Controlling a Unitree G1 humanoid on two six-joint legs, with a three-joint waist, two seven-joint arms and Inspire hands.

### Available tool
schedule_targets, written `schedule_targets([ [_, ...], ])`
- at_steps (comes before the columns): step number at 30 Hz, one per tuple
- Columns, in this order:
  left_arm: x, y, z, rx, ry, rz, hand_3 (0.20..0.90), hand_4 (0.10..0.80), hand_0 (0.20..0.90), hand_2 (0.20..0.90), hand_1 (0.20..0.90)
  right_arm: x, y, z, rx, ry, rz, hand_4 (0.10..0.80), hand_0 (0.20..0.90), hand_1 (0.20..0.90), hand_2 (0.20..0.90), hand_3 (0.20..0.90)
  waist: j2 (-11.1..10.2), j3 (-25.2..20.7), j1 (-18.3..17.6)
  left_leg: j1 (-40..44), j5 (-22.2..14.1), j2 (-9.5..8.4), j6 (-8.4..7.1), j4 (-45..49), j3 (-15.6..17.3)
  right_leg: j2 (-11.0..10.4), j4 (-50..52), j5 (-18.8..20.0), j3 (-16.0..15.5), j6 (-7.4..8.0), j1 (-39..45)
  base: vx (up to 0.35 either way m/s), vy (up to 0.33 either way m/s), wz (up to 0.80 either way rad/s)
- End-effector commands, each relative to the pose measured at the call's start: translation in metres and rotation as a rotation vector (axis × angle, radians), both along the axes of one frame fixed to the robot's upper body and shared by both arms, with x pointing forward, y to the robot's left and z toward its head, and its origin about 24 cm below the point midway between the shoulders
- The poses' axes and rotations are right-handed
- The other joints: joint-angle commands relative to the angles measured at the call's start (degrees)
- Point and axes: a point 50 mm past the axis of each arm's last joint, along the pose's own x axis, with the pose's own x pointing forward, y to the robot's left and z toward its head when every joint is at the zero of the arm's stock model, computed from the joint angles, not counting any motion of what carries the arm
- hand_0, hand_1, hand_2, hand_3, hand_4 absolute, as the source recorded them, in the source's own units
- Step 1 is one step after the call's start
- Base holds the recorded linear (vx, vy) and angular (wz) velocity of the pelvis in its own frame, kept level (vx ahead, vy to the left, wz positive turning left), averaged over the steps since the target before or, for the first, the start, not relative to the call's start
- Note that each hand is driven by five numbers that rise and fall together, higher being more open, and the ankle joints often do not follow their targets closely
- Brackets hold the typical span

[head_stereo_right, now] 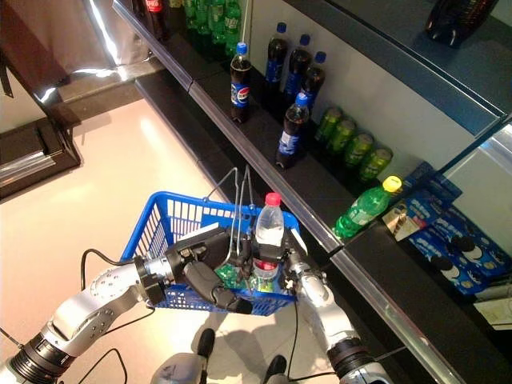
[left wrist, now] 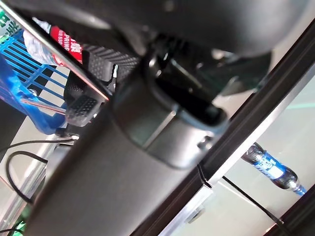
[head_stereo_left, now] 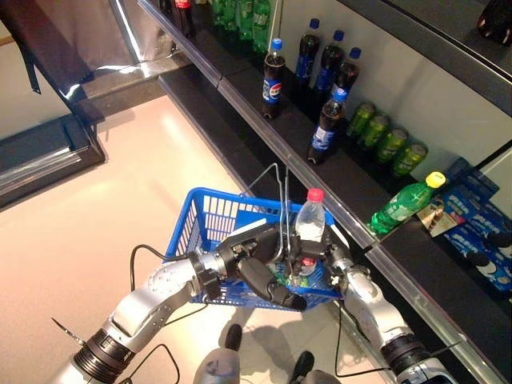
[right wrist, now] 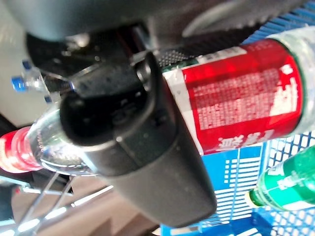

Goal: Pick up the drink and place into the basket.

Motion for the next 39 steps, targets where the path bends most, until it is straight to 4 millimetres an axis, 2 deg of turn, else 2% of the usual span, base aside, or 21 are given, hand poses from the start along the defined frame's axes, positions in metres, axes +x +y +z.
schedule_targets([
  [1, -0.029, -0.038, 0.136, -0.655, -0.614, -0.332, 0.2, 0.1, 0.3, 0.3, 0.3, 0.023, 0.009, 0.044, -0.184, -0.229, 0.156, 0.1, 0.3, 0.3, 0.3, 0.2, -0.1, -15.8, 0.1, 5.2, -6.6, 1.7, -1.51, 0.3, 5.0, -0.7, 0.4, 1.4, 0.9, 1.0, -0.8, 0.0, 0.0, 0.0],
  [4, -0.029, -0.04, 0.137, -0.653, -0.614, -0.338, 0.2, 0.1, 0.3, 0.3, 0.3, 0.025, 0.01, 0.046, -0.243, -0.234, 0.185, 0.1, 0.3, 0.3, 0.3, 0.2, -0.2, -15.8, 0.1, 5.2, -6.6, 1.68, -1.51, 0.3, 5.0, -0.7, 0.4, 1.4, 0.9, 0.98, -0.8, 0.0, 0.0, 0.0],
  [7, -0.03, -0.045, 0.139, -0.645, -0.623, -0.361, 0.2, 0.1, 0.3, 0.3, 0.3, 0.031, 0.017, 0.052, -0.401, -0.249, 0.288, 0.1, 0.3, 0.3, 0.3, 0.2, -0.6, -15.8, 0.3, 5.2, -6.6, 1.66, -1.56, 0.4, 4.9, -0.6, 0.4, 1.4, 1.0, 0.92, -0.7, 0.0, 0.0, 0.0],
  [10, -0.031, -0.047, 0.14, -0.641, -0.628, -0.373, 0.2, 0.1, 0.3, 0.3, 0.3, 0.033, 0.022, 0.055, -0.472, -0.261, 0.34, 0.1, 0.3, 0.3, 0.3, 0.2, -0.8, -15.8, 0.5, 5.1, -6.5, 1.66, -1.59, 0.4, 4.8, -0.6, 0.4, 1.4, 0.9, 0.95, -0.6, 0.0, 0.0, 0.0],
  [15, -0.033, -0.056, 0.144, -0.637, -0.648, -0.399, 0.2, 0.1, 0.3, 0.3, 0.3, 0.038, 0.041, 0.062, -0.634, -0.278, 0.488, 0.1, 0.3, 0.3, 0.3, 0.2, -1.1, -15.8, 1.0, 5.0, -6.3, 1.67, -1.68, 0.5, 4.6, -0.5, 0.4, 1.4, 1.1, 0.77, -0.5, 0.0, 0.0, 0.0],
  [23, -0.036, -0.066, 0.15, -0.64, -0.668, -0.423, 0.2, 0.1, 0.3, 0.3, 0.3, 0.042, 0.063, 0.061, -0.717, -0.265, 0.589, 0.1, 0.3, 0.3, 0.3, 0.2, -1.5, -15.9, 1.7, 4.9, -6.2, 1.63, -1.66, 0.4, 4.1, -0.2, 0.3, 1.3, 1.1, 0.62, -0.2, 0.0, 0.0, 0.0],
  [39, -0.04, -0.072, 0.155, -0.646, -0.699, -0.448, 0.2, 0.1, 0.3, 0.3, 0.3, 0.041, 0.087, 0.046, -0.751, -0.173, 0.673, 0.1, 0.3, 0.3, 0.3, 0.2, -1.7, -16.2, 3.0, 4.6, -6.1, 1.39, -1.58, 0.5, 3.3, 0.0, 0.2, 1.1, 1.2, 0.45, 0.1, 0.0, 0.0, 0.0],
])
